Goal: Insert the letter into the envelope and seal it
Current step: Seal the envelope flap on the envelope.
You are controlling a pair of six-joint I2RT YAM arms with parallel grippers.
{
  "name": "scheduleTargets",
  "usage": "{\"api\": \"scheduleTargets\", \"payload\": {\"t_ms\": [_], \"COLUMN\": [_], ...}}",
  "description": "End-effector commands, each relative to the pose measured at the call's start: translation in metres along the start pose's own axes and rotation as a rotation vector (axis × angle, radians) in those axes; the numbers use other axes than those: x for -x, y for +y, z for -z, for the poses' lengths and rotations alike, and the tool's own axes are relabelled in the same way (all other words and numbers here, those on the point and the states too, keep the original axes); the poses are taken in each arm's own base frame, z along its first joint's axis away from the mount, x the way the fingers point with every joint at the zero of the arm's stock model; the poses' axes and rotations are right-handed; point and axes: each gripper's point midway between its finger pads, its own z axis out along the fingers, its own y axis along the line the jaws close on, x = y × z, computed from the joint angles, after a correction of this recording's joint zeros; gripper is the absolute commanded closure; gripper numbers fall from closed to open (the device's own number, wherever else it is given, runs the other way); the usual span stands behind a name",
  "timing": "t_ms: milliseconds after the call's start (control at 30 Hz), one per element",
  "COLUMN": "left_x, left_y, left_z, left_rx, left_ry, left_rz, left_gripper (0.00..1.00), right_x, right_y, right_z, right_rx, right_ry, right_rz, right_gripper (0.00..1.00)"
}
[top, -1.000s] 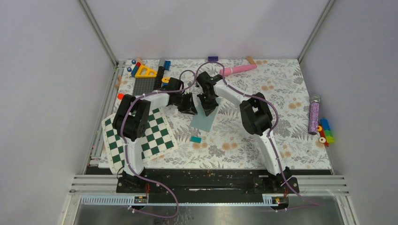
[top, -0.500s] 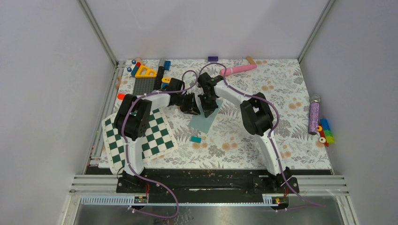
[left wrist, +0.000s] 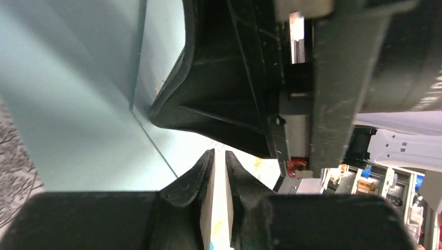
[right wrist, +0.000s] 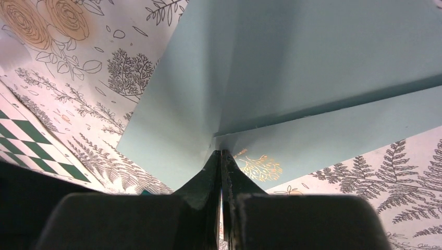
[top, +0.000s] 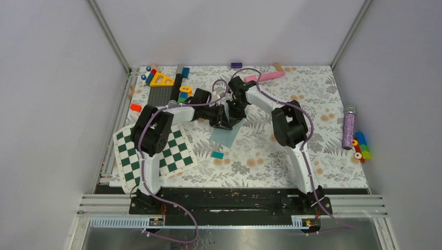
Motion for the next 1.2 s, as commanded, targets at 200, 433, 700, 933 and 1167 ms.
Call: {"api": "scheduleTargets", "payload": {"t_ms": [200,433,700,933,1167], "left_x": [-0.018,-0.025,-0.020,-0.018,-0.018], "left_y": [0.024,0.052,0.054,0.054,0.054], "left_z": [-0.017,-0.020,-0.019,-0.019,-0.019], "left_rx": [0.011,0.145,0.201,0.207,0.206], "left_ry": [0.046,0.077,0.065,0.062,0.065], "left_rz": [0.094,0.135,0.118,0.112,0.105], "left_gripper": [1.00,1.00,1.00,1.00,1.00], "right_x": [0.007,0.008,0.006,-0.019,-0.017], "right_y": [0.007,0.003,0.003,0.009,0.011], "right_z": [0.000,0.004,0.020,0.018,0.014], "right_rx": [0.063,0.050,0.047,0.120,0.131], "right_ry": [0.004,-0.006,-0.029,0.034,0.029], "right_rz": [-0.059,-0.062,-0.044,-0.044,-0.055], "right_gripper": [1.00,1.00,1.00,1.00,1.00]}}
